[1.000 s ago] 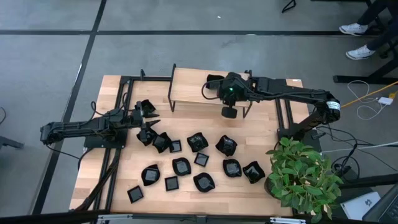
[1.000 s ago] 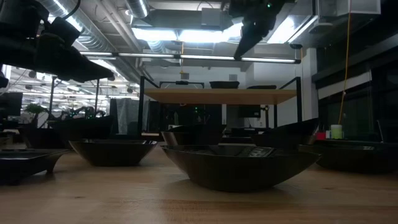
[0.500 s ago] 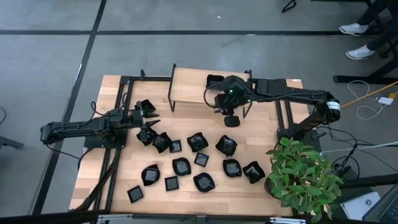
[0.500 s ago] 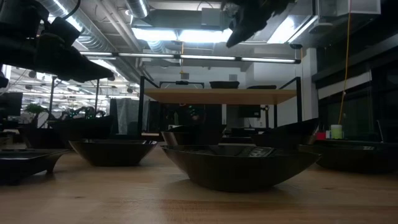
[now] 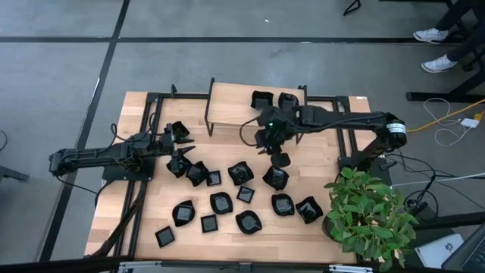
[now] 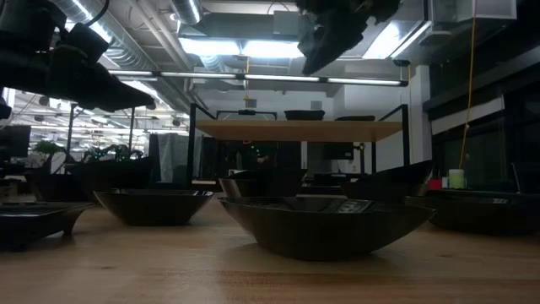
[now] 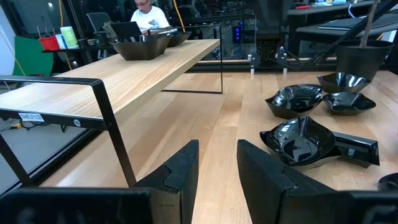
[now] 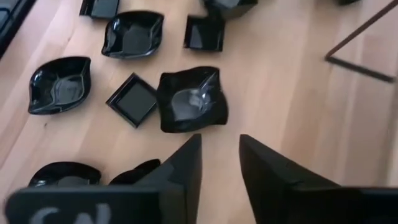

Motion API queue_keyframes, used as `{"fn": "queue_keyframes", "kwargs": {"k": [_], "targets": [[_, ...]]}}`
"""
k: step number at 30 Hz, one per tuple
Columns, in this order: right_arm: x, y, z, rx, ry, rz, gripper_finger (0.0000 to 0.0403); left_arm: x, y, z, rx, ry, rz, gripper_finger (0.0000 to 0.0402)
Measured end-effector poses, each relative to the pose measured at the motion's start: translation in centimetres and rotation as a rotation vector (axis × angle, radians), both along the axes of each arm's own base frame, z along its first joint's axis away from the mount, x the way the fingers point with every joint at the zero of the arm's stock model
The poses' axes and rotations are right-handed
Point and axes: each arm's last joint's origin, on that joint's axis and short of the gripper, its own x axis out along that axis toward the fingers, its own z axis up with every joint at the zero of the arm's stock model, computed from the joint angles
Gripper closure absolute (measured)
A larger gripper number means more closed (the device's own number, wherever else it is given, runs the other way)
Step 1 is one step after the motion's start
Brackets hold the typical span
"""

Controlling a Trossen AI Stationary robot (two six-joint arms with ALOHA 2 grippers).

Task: Pick & Place Mini shaped plates
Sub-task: Stack the leaf-shaped plate on top of the leaf-shaped plate on the shelf

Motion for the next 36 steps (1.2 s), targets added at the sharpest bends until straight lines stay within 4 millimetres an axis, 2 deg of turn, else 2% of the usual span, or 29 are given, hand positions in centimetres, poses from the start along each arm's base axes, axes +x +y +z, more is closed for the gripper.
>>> {"fn": "queue_keyframes", "kwargs": {"k": [7,11,24,36], "targets": [[1.0,1.2,-1.5,0.019,0.052,0.019,0.0223,0.0,0.0,0.0,0.000,-0.001,0.000,0.0297],[1.2,1.9,-1.7,0.016,0.058,0.043,0.0205,0.0,0.0,0.0,0.000,-0.001,0.000,0.0297],[1.2,2.4,-1.7,0.016,0.066,0.055,0.0201,0.0,0.0,0.0,0.000,0.000,0.000,0.0297],[1.3,4.8,-1.6,0.048,0.058,0.082,0.0201,0.0,0.0,0.0,0.000,0.000,0.000,0.0297]]}}
